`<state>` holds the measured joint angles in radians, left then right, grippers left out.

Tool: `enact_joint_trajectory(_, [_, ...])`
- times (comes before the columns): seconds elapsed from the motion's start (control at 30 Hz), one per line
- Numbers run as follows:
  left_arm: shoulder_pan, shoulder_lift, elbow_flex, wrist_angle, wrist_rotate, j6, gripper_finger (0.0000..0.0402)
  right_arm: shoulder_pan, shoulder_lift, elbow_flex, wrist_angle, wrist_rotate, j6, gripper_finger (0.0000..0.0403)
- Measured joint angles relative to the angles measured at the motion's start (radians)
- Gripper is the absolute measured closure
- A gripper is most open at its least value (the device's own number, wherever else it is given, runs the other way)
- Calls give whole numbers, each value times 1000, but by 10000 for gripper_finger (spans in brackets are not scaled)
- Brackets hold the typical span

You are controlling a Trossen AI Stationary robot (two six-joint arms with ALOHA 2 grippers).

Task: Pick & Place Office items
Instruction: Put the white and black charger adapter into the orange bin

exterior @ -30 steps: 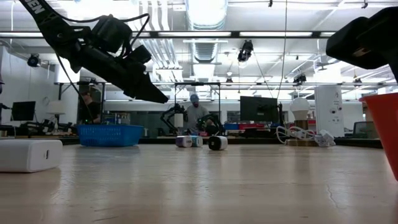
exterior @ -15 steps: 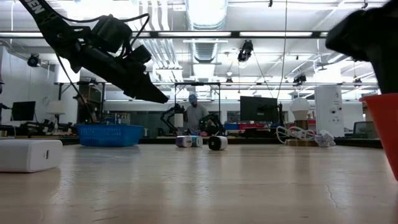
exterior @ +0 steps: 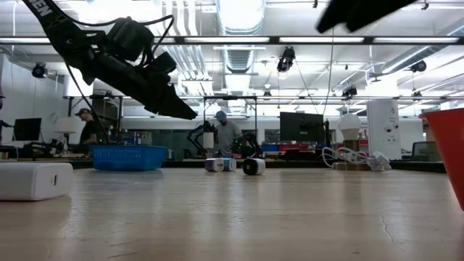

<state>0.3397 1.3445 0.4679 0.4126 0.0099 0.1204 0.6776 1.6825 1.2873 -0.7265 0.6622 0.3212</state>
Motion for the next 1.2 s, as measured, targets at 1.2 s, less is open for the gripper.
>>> enact_joint_trajectory(1.2, [0, 0, -32, 31, 0, -12, 142, -811, 42, -142, 215, -617, -921, 115])
